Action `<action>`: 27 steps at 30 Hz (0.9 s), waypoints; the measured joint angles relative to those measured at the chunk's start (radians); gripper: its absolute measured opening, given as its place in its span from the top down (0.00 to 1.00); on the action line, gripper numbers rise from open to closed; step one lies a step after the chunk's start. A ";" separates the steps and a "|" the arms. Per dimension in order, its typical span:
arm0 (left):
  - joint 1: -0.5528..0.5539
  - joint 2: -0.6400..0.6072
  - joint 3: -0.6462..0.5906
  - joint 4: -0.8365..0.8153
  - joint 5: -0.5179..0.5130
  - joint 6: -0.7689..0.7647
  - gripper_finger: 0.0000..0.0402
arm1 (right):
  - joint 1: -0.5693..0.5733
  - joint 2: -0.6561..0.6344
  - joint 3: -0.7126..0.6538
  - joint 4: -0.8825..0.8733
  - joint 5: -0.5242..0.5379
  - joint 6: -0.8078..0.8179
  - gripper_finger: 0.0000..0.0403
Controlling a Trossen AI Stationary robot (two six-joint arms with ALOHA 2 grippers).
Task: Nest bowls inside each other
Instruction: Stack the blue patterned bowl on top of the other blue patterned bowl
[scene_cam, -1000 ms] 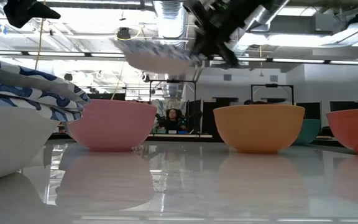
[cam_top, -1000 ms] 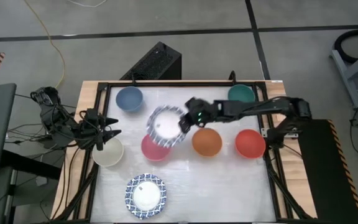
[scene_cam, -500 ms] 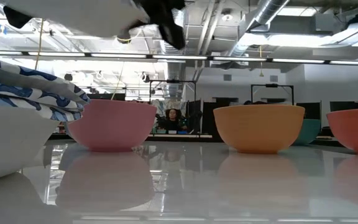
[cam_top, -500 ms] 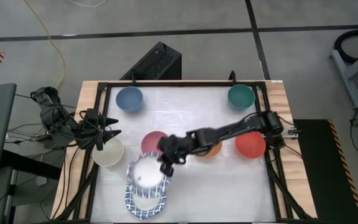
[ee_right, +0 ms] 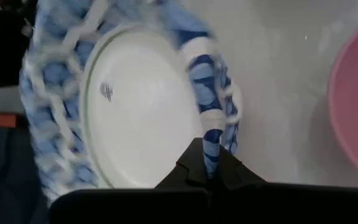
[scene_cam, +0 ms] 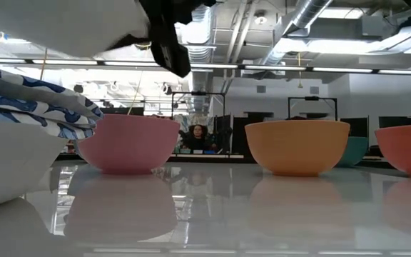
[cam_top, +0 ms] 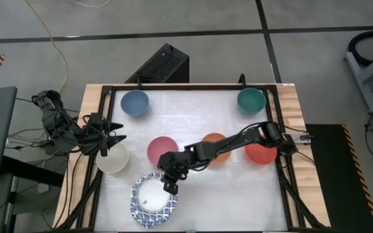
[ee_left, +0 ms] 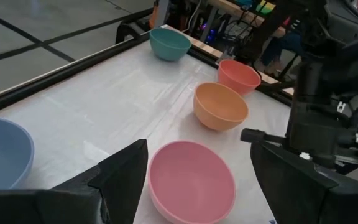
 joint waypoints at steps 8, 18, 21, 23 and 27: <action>0.000 0.000 0.000 0.000 0.000 0.000 0.32 | -0.012 0.015 0.003 0.072 -0.037 -0.013 0.99; 0.000 0.000 0.000 -0.006 0.003 0.000 0.32 | -0.019 0.081 0.000 0.096 -0.121 0.003 0.98; 0.000 0.000 0.000 -0.006 0.003 0.000 0.32 | -0.020 0.083 0.000 0.092 -0.122 0.005 0.98; 0.000 0.000 0.000 -0.006 0.003 0.000 0.32 | -0.023 0.082 0.000 0.103 -0.126 0.004 0.98; 0.000 0.000 0.000 -0.007 -0.001 0.000 0.32 | -0.023 0.082 0.000 0.097 -0.126 -0.003 0.98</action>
